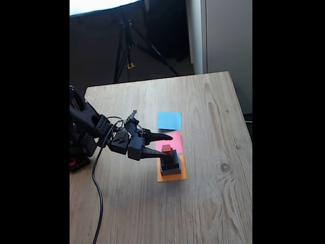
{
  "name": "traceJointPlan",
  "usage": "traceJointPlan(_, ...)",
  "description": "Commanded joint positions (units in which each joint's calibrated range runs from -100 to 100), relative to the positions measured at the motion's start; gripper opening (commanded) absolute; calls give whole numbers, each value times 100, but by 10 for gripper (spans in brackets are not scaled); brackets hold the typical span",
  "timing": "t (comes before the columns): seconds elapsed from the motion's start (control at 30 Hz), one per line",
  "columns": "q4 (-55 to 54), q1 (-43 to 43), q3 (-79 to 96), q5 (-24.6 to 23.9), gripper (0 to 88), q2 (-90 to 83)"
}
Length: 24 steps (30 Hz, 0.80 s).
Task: Tower of hanoi
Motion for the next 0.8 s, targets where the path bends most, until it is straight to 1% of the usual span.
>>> traceJointPlan(0.0, -148, -69, 15, 52, 226, -99)
traceJointPlan(0.27, -148, -77, 69, 52, 159, -129)
traceJointPlan(0.63, -148, -136, 69, 52, 142, -159)
traceJointPlan(0.77, -148, -153, 97, 52, 118, -159)
